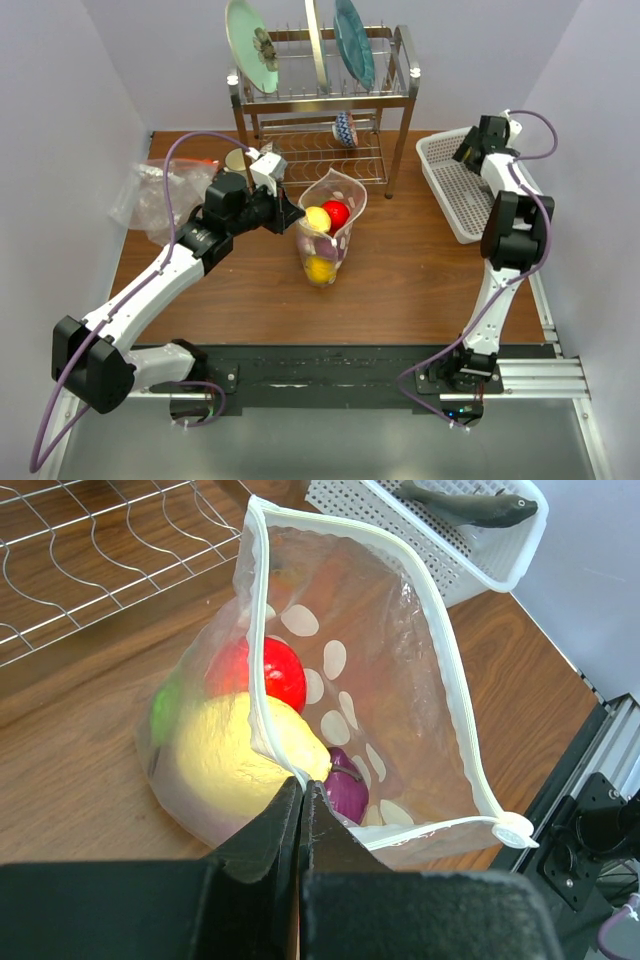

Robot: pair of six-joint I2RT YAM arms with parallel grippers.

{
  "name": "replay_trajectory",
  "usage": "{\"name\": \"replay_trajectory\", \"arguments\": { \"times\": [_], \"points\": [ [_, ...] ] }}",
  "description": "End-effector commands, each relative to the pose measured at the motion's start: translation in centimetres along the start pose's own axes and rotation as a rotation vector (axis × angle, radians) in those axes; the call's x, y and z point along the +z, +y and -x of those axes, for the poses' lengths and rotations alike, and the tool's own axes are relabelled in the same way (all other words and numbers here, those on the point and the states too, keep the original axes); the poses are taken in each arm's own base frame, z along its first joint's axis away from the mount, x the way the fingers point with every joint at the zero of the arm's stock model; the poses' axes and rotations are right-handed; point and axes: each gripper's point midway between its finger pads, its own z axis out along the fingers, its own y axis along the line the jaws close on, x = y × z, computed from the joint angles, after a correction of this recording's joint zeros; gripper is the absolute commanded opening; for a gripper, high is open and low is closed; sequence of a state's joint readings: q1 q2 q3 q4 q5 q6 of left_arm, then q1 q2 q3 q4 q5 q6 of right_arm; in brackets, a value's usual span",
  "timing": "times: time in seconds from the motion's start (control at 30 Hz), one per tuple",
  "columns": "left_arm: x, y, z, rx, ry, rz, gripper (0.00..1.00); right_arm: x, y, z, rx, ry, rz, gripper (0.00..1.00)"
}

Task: Place the food in the zip-top bag and seal the zipper
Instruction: Pick up the fake fruit from the bin.

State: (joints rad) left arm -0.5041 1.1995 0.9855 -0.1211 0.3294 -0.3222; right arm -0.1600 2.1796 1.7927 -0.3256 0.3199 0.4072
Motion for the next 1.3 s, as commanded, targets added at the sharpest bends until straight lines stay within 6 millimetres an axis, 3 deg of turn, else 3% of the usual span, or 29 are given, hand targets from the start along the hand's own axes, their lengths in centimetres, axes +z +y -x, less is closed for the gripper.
{"name": "replay_trajectory", "arguments": {
  "times": [0.0,0.13,0.4,0.7,0.83,0.97,1.1,1.13,1.2,1.23,1.27],
  "points": [
    [-0.2,0.0,2.2,0.022,-0.065,0.004,0.0,1.1,2.0,4.2,0.108,-0.115,0.062,0.99],
    [0.0,0.1,2.0,0.021,-0.058,0.008,0.0,2.9,2.7,4.2,0.137,-0.118,0.09,0.98],
    [-0.1,0.3,2.1,0.024,-0.059,0.017,0.0,4.2,3.3,5.2,0.209,-0.167,0.098,0.98],
    [-0.3,0.4,2.2,0.028,-0.064,0.023,0.0,5.6,3.3,6.0,0.251,-0.208,0.07,0.81],
    [-0.4,0.3,2.4,0.033,-0.069,0.025,0.0,6.1,3.3,6.3,0.256,-0.211,0.053,0.8],
    [-0.4,0.4,2.4,0.032,-0.069,0.029,0.0,6.2,3.2,6.4,0.256,-0.22,0.042,0.75],
    [-0.3,0.5,2.3,0.03,-0.069,0.029,0.0,6.1,3.1,6.0,0.256,-0.208,0.044,0.56],
    [-0.3,0.5,2.3,0.031,-0.068,0.029,0.0,5.4,3.1,6.7,0.259,-0.224,0.051,0.55],
    [-0.3,0.5,2.3,0.029,-0.066,0.029,0.0,5.2,2.6,5.7,0.243,-0.213,0.042,0.55],
    [-0.3,0.5,2.3,0.03,-0.069,0.029,0.0,3.9,2.7,7.1,0.256,-0.248,0.06,0.54],
    [-0.3,0.5,2.2,0.029,-0.066,0.028,0.0,3.9,2.4,6.0,0.245,-0.229,0.056,0.55]
  ]
}}
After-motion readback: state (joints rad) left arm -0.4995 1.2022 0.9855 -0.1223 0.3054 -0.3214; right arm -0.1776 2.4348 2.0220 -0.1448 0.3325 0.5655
